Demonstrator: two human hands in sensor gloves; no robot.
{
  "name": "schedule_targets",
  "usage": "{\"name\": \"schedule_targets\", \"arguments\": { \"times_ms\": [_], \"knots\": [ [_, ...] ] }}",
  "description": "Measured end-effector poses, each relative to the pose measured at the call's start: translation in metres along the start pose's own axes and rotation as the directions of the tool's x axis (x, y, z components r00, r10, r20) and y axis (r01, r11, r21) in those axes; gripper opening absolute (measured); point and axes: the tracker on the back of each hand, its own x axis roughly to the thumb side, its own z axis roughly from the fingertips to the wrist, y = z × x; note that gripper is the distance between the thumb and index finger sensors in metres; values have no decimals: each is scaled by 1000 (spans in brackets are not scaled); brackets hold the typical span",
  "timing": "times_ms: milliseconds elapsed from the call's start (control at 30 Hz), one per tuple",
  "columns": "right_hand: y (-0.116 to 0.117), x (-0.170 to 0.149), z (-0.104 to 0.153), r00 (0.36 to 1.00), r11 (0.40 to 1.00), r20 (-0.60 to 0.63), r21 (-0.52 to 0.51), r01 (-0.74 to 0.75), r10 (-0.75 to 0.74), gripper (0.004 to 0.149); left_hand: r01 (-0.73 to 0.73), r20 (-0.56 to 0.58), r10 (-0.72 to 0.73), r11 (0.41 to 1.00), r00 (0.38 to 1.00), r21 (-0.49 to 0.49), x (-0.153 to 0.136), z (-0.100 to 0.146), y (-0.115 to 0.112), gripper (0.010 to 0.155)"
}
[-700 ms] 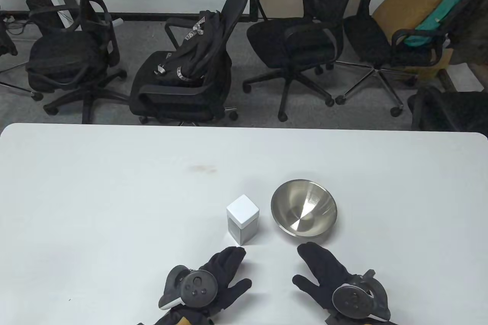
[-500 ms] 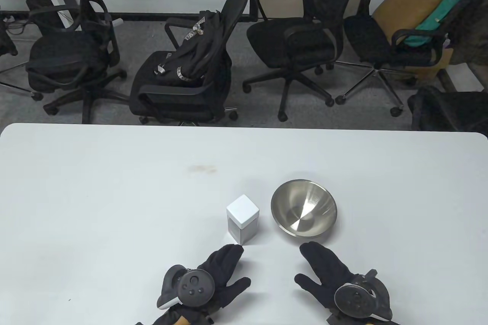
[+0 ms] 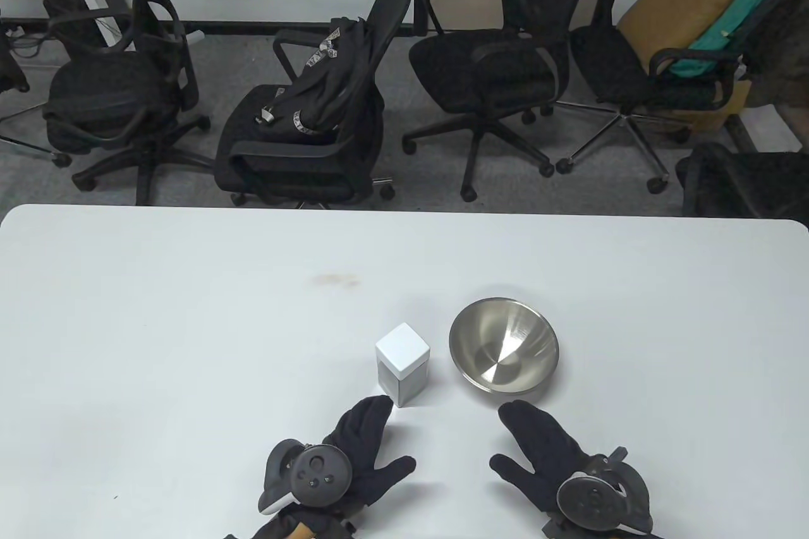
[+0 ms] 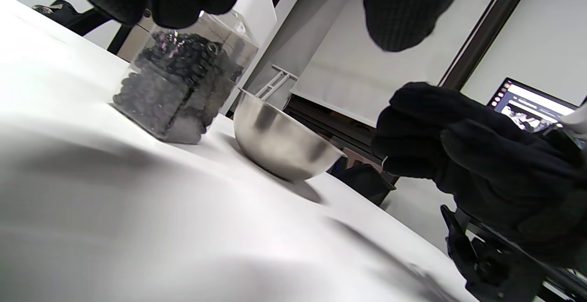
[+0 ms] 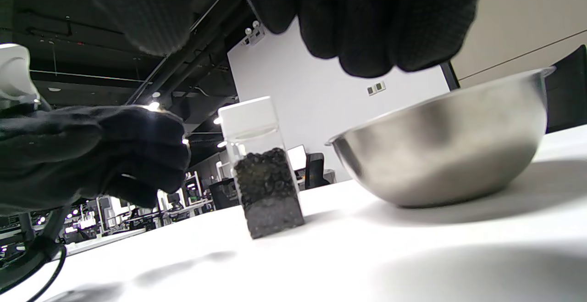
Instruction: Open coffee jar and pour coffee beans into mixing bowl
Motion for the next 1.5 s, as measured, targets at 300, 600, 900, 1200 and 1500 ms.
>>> {"name": "schedule_targets", "arguments": {
  "times_ms": [300, 600, 900, 1200, 1500],
  "knots": [
    [-1, 1, 1, 1000, 1000, 4, -18, -14, 14, 71, -90, -142, 101, 993, 985, 81, -12, -9, 18, 107],
    [-4, 1, 2, 1000, 999, 3, -37, -19, 19, 71, -166, -333, 158, 986, 930, 3, -43, -40, 8, 115],
    [-5, 0, 3, 1000, 999, -4, -40, -19, 19, 71, -279, -417, 255, 960, 872, 4, -64, -76, -13, 124],
    [-5, 0, 3, 1000, 999, -4, -42, -22, 22, 71, -341, -476, 312, 940, 822, 27, -70, -92, -30, 119],
    [-6, 0, 3, 1000, 999, 11, -44, -21, 22, 70, -391, -448, 382, 917, 808, 77, -73, -93, -29, 96]
  ]
}}
